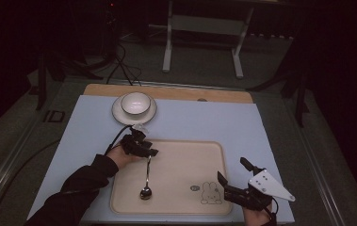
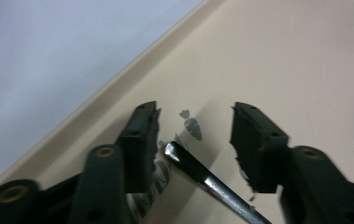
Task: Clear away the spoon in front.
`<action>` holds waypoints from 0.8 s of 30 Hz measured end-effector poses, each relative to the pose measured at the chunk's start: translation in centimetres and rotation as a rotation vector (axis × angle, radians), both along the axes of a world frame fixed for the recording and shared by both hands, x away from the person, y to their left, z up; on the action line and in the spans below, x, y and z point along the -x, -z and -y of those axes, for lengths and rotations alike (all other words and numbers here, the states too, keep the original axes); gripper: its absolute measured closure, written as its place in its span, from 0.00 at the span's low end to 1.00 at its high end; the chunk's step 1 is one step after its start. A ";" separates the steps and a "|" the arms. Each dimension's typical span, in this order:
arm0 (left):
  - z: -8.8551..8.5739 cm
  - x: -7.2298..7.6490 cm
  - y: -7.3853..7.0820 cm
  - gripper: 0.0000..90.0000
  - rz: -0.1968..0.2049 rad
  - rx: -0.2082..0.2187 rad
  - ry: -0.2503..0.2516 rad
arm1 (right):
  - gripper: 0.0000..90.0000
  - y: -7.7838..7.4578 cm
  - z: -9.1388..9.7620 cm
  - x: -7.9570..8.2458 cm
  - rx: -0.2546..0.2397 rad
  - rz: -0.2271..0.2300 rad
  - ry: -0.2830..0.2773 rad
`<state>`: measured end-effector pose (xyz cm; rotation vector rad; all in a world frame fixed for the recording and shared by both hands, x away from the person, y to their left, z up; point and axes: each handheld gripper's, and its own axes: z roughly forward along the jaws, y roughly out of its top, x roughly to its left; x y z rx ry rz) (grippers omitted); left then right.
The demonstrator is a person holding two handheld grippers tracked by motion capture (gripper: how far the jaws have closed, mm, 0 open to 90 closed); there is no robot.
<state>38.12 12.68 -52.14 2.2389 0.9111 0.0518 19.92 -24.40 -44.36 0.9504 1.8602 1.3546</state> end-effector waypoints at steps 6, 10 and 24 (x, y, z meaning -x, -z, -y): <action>0.2 0.0 -0.7 0.39 -0.047 -0.022 -0.079 | 0.14 0.0 0.0 0.0 0.000 -0.001 0.001; -0.1 0.1 -1.2 0.16 -0.080 0.026 -0.068 | 0.14 0.0 0.0 0.0 0.000 -0.002 0.001; -1.5 2.1 -4.1 0.01 0.063 0.134 -0.053 | 0.14 0.1 0.0 -0.1 0.001 -0.006 0.001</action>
